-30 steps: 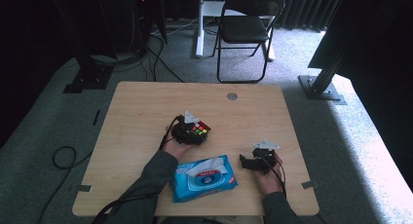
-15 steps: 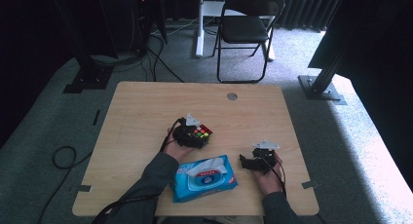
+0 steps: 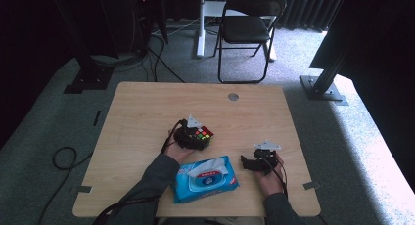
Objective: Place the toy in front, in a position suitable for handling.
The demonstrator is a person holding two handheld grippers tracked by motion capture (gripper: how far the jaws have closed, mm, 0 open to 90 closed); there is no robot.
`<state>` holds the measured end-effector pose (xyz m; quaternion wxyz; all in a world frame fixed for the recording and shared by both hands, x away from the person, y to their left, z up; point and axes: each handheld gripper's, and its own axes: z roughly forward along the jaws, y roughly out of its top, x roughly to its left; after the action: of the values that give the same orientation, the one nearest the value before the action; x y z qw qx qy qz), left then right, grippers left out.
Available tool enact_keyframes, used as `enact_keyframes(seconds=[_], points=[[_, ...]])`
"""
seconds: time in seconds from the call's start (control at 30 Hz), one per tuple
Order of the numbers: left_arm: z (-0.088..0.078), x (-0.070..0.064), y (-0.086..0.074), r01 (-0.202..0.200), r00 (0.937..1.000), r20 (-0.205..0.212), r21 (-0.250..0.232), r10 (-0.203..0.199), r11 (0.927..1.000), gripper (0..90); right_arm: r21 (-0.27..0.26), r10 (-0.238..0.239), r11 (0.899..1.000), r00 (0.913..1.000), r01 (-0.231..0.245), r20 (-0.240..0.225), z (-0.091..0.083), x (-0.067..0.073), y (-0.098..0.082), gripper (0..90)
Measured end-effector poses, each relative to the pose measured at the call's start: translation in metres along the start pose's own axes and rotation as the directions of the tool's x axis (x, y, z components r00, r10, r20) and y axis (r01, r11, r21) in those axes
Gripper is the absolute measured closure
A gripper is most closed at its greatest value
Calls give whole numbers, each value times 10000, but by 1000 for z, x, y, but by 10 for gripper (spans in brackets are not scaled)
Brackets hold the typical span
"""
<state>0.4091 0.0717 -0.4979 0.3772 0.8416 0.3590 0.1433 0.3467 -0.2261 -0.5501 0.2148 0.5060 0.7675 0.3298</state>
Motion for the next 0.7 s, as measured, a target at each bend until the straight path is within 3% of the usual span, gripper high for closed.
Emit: enact_keyframes(seconds=[0.7], points=[[-2,3,-3,-36,9999,98,446,31,9990,340,8,11,10000,10000,-11,-3,0,0,0,131]])
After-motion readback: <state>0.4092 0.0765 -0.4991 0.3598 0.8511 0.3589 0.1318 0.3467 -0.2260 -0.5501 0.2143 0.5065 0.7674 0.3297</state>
